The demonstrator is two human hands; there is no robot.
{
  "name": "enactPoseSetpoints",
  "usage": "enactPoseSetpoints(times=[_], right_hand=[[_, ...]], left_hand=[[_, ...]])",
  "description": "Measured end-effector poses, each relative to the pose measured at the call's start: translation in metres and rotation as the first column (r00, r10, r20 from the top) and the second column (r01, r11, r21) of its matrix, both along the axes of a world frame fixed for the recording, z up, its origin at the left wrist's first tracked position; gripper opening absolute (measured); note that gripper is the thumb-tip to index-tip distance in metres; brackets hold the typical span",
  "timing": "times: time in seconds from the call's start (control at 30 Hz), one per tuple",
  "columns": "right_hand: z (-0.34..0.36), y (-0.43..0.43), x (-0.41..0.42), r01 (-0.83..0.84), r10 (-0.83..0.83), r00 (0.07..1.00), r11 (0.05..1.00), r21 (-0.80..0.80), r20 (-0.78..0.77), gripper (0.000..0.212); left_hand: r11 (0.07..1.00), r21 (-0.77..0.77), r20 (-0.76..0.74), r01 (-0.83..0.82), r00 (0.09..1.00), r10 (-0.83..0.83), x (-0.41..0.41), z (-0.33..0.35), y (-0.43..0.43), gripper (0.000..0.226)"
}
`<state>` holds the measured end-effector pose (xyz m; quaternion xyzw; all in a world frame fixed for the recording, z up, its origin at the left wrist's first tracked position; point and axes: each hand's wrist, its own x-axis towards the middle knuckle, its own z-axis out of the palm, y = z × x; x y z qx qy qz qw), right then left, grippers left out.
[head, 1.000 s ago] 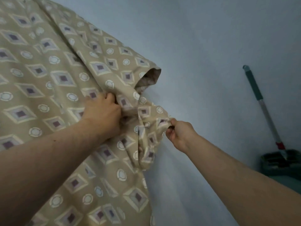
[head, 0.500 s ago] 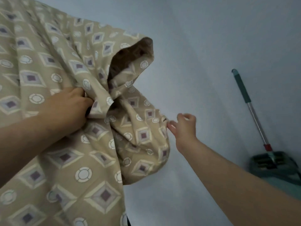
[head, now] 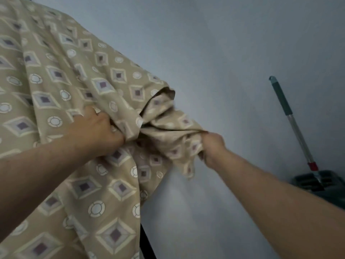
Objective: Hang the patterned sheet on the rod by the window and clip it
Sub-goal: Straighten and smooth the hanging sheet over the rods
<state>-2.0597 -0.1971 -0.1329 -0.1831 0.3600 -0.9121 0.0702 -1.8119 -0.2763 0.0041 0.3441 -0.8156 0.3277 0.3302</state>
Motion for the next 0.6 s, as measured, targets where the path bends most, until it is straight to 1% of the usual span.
enactPoseSetpoints(times=[0.03,0.07,0.13,0.17,0.2,0.23,0.3,0.37,0.4,0.47,0.5,0.53,0.57,0.6], right_hand=[[0.002,0.014,-0.015,-0.098,0.111,0.985,0.991,-0.094,0.133,0.015],[0.002,0.028,-0.03,-0.153,0.175,0.963,0.981,-0.12,0.204,0.015],[-0.003,0.052,-0.042,-0.211,0.222,0.949,0.975,-0.073,0.223,0.016],[-0.006,0.055,-0.046,-0.232,0.236,0.954,0.972,-0.041,0.184,0.013],[-0.008,0.056,-0.047,-0.231,0.233,0.959,0.972,-0.03,0.163,0.014],[-0.01,0.056,-0.048,-0.222,0.23,0.958,0.973,-0.065,0.17,0.019],[-0.013,0.055,-0.054,-0.16,0.217,0.951,0.955,-0.249,0.222,0.026],[-0.011,0.061,-0.053,-0.208,0.302,0.935,0.892,-0.401,0.187,0.034],[-0.012,0.066,-0.053,-0.231,0.348,0.92,0.855,-0.465,0.183,0.039],[-0.017,0.071,-0.051,-0.218,0.386,0.904,0.785,-0.58,0.183,0.043],[-0.023,0.071,-0.042,-0.198,0.368,0.913,0.776,-0.599,0.174,0.043],[-0.03,0.068,-0.031,-0.152,0.298,0.936,0.822,-0.549,0.187,0.046],[-0.035,0.063,-0.017,-0.125,0.235,0.955,0.871,-0.475,0.18,0.053],[-0.039,0.058,-0.004,-0.101,0.171,0.971,0.925,-0.366,0.166,0.061]], left_hand=[[1.0,-0.026,0.001,0.0,1.0,0.0,-0.002,-0.003,0.002,0.065],[0.999,-0.041,0.007,0.01,1.0,-0.01,-0.003,-0.005,0.003,0.06],[0.999,-0.041,-0.004,0.025,1.0,-0.025,-0.002,-0.008,0.005,0.052],[0.998,-0.05,-0.007,0.026,1.0,-0.026,0.0,-0.009,0.007,0.051],[0.997,-0.07,-0.001,0.022,1.0,-0.022,0.001,-0.012,0.01,0.052],[0.995,-0.1,0.006,0.017,1.0,-0.016,0.001,-0.015,0.012,0.052],[0.99,-0.143,0.037,-0.003,0.999,0.008,0.002,-0.019,0.015,0.045],[0.986,-0.165,0.055,-0.019,0.998,0.028,0.004,-0.019,0.015,0.036],[0.986,-0.168,0.052,-0.009,0.998,0.018,0.005,-0.019,0.014,0.034],[0.986,-0.154,0.044,0.066,0.997,-0.06,0.008,-0.017,0.011,0.03],[0.986,-0.14,0.031,0.095,0.995,-0.091,0.01,-0.016,0.011,0.029],[0.985,-0.131,0.021,0.113,0.994,-0.111,0.012,-0.015,0.011,0.028],[0.983,-0.136,0.02,0.124,0.992,-0.122,0.013,-0.016,0.011,0.028],[0.98,-0.149,0.024,0.131,0.991,-0.129,0.013,-0.017,0.01,0.028]])
